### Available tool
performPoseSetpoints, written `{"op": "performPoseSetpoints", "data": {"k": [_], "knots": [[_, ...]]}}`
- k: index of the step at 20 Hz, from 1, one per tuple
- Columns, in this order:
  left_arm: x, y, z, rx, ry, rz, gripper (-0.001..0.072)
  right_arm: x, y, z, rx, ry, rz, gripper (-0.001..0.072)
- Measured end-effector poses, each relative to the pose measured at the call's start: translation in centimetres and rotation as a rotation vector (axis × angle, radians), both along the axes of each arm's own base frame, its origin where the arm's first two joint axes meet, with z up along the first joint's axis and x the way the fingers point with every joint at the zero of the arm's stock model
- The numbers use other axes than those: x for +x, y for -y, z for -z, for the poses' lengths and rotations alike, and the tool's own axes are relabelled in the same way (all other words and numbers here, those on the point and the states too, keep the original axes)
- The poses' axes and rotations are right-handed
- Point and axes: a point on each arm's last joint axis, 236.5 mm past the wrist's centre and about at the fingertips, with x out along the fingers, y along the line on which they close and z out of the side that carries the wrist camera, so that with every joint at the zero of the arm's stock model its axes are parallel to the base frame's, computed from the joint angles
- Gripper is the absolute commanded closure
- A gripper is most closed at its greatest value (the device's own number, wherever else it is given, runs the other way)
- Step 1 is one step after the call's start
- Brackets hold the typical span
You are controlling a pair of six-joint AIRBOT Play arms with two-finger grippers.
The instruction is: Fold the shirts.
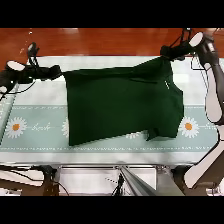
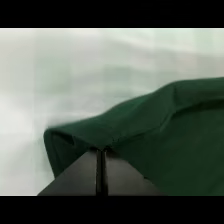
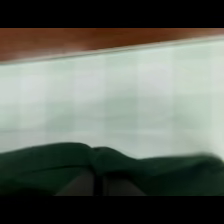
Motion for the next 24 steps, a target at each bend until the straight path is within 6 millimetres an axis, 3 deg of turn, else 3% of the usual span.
{"op": "performPoseSetpoints", "data": {"k": [4,9,13,20,24], "knots": [[-1.2,-0.4,2.3,-0.026,-0.099,0.001,0.0693,-1.2,1.1,2.2,-0.036,-0.077,-0.004,0.0686],[-4.9,1.5,2.2,-0.104,-0.252,0.125,0.0693,-5.1,3.6,2.1,-0.052,-0.225,-0.01,0.0687],[-7.3,3.1,2.2,-0.149,-0.345,0.19,0.0693,-8.3,4.3,2.5,-0.052,-0.354,-0.027,0.0687],[-8.7,3.7,3.5,-0.179,-0.444,0.193,0.0693,-11.1,3.4,3.8,-0.053,-0.48,-0.045,0.0687],[-9.7,3.3,3.6,-0.204,-0.489,0.198,0.0693,-12.8,5.4,4.7,-0.142,-0.558,-0.028,0.0686]]}}
